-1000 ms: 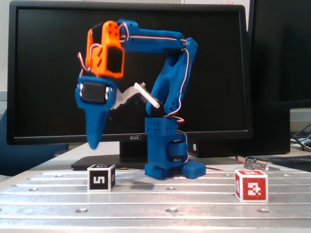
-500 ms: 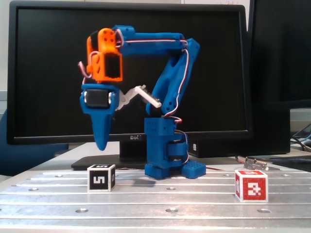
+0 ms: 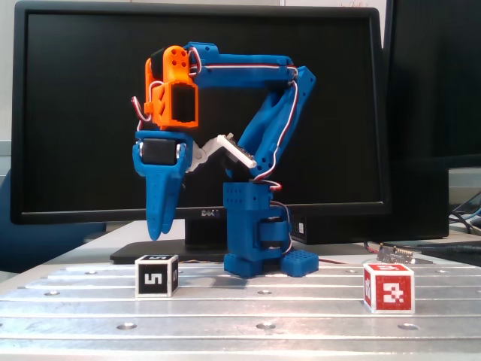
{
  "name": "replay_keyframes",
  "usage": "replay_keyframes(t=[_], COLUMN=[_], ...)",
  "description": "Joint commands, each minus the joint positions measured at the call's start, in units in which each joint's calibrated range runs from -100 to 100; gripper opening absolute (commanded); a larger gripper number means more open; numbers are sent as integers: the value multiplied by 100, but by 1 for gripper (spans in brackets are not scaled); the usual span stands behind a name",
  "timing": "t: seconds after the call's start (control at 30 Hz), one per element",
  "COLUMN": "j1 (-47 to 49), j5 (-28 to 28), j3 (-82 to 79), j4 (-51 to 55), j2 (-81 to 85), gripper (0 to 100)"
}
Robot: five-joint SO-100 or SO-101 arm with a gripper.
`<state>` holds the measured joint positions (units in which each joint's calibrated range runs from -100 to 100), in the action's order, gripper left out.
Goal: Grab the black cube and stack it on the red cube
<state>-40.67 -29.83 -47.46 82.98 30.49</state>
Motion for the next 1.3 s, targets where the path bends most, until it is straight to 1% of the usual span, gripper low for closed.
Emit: replay_keyframes(t=[0.0,0.17,0.33,0.5,0.93,1.27], j1=[10,47,91,157,84,76], j5=[-15,-15,-31,-173,-136,-131], j3=[20,-52,-378,-441,-351,-930], j4=[17,-17,-350,-462,-957,-1787], j2=[126,118,118,93,-952,-960], gripper=[27,27,27,27,28,27])
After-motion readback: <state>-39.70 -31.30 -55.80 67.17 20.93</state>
